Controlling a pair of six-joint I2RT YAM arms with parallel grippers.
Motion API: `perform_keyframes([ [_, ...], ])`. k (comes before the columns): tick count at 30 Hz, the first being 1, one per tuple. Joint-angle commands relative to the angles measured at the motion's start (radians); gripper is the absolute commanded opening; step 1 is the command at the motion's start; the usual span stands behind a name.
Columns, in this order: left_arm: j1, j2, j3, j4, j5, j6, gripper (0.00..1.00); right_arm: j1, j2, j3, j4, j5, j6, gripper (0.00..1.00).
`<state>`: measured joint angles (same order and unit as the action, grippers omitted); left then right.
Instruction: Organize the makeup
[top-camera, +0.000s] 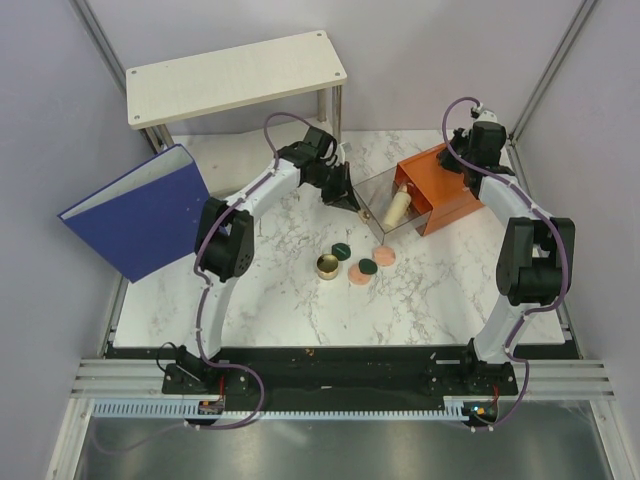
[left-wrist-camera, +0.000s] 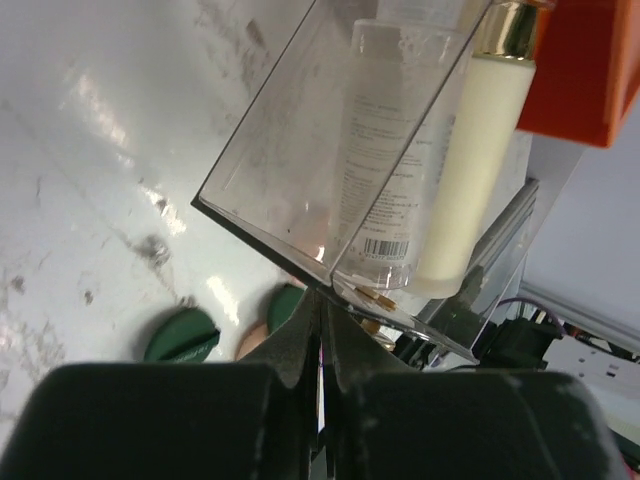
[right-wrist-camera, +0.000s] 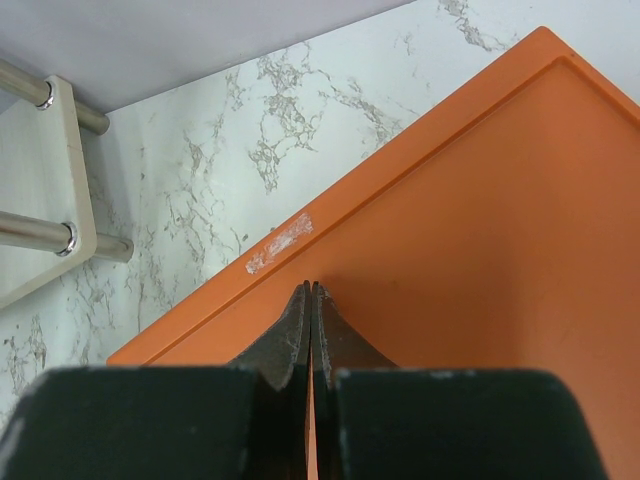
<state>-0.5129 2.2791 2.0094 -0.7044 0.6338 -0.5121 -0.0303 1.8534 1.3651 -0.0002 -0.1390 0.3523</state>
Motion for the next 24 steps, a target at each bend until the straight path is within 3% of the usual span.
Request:
perform_keyframes([
  [1,-0.068,0.078,0.179,0.088,0.081,-0.092,0.02,0.004,0.136,-0.100,-0.405,0.018,-0.030,0.00],
  [10,-0.087,0.250,0.307,0.402,0.214,-0.388,0.02,0.003,0.129,-0.110,-0.380,0.006,-0.006,0.00],
  [16,-0.110,0.322,0.322,0.670,0.205,-0.601,0.07,0.003,0.121,-0.123,-0.377,0.006,-0.007,0.00],
  [24,-0.121,0.419,0.373,0.845,0.228,-0.802,0.11,0.004,0.124,-0.127,-0.373,-0.004,-0.010,0.00],
])
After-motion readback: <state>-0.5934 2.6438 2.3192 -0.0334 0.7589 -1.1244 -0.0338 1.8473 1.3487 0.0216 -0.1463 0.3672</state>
